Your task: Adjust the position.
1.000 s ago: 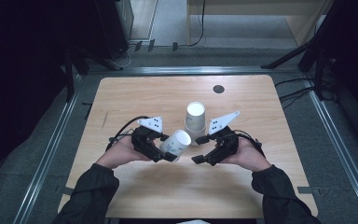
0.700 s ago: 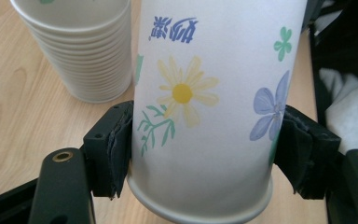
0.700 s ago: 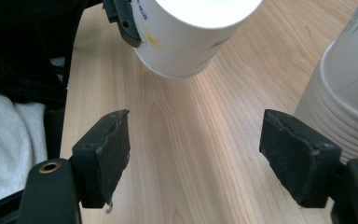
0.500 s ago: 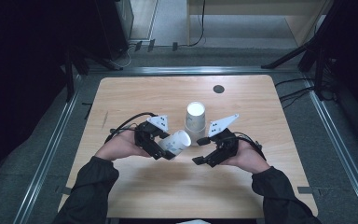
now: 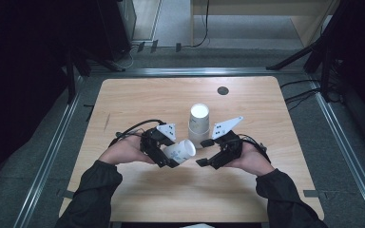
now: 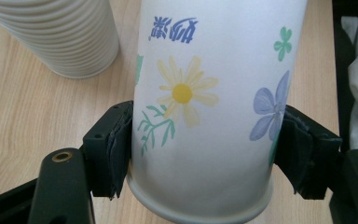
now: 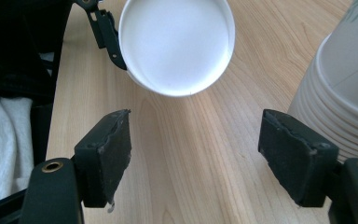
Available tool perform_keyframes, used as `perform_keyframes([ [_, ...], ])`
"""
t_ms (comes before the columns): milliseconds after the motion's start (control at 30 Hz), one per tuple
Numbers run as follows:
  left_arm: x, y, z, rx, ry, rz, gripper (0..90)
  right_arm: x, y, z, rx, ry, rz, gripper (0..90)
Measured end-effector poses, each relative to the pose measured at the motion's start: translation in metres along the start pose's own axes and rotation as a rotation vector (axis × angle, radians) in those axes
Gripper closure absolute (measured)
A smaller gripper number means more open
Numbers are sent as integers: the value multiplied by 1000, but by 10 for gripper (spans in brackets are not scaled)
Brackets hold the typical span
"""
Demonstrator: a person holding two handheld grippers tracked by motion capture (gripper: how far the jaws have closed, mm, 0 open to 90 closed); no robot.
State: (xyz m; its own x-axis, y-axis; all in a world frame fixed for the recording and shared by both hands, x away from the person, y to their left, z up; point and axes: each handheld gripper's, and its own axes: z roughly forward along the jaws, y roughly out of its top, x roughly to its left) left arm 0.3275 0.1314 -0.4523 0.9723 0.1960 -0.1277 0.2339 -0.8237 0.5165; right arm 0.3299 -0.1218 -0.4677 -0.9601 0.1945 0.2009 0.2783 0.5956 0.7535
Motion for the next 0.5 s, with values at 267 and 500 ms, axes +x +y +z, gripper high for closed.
perform_keyframes([
  [267,-5,4,7,55,6,36,272,0,0,5,1,13,-18,255],
  [500,-9,11,16,87,-14,24,276,3,1,10,4,32,-31,255],
])
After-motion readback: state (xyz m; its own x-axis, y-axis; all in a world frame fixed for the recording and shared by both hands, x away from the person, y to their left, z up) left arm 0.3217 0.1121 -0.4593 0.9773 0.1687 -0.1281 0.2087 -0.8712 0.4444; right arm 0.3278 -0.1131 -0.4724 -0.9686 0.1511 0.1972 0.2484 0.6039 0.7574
